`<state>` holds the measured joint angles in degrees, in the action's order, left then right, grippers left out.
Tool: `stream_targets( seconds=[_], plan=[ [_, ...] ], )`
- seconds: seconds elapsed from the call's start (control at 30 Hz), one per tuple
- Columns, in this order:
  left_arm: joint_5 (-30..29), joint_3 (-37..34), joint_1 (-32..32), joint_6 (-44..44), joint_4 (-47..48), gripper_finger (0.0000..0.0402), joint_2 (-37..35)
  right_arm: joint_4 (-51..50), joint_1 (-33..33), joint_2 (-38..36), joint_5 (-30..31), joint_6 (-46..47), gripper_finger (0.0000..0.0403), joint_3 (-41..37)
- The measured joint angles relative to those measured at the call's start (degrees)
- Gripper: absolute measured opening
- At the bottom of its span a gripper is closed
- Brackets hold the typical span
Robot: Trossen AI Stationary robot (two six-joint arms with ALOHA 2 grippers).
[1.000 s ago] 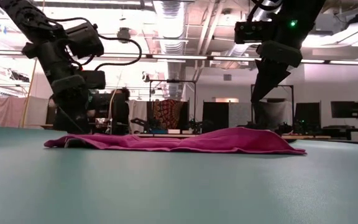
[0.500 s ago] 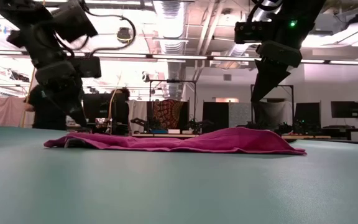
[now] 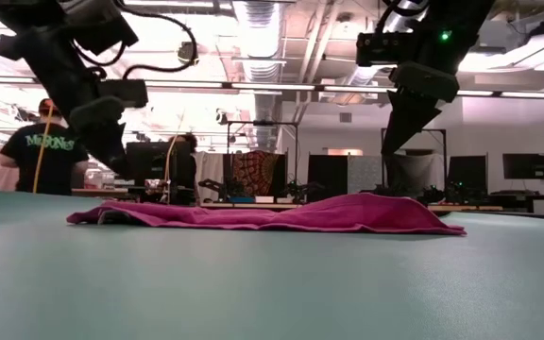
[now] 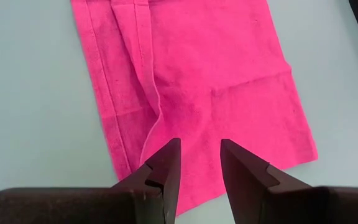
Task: Roll towel
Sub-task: Fold the pink towel
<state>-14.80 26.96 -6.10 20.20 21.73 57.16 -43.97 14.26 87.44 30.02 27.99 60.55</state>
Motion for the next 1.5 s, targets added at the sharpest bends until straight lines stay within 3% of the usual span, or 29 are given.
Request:
stream_targets(
  seconds=[0.13,0.33,0.53,1.1,1.2,1.37,1.5],
  plan=[
    [4.1,0.0,-1.0,0.8,0.5,0.0103,2.1,0.2,0.0,0.0,0.0,0.0,0.0137,0.0],
    [3.8,0.0,-2.4,2.5,0.9,0.0181,4.9,1.0,0.1,0.0,0.0,0.0,0.0137,0.0],
    [3.7,0.0,-4.1,1.9,-1.7,0.0202,6.2,1.0,0.4,0.0,0.0,-0.2,0.0137,0.0],
    [8.3,-2.0,-7.5,2.6,-3.2,0.0159,7.7,1.0,0.4,0.0,0.0,0.0,0.0137,0.0],
    [8.4,-2.0,-7.5,1.7,-3.3,0.0123,7.7,1.0,0.4,0.0,0.0,0.0,0.0137,0.0],
    [8.6,-2.0,-7.5,0.0,-5.2,0.0018,7.4,1.1,0.4,0.0,0.0,0.0,0.0137,0.0],
    [9.8,-1.3,-7.3,-0.2,-5.3,0.0003,7.3,1.1,0.4,0.0,0.0,0.0,0.0137,0.0]
  ],
)
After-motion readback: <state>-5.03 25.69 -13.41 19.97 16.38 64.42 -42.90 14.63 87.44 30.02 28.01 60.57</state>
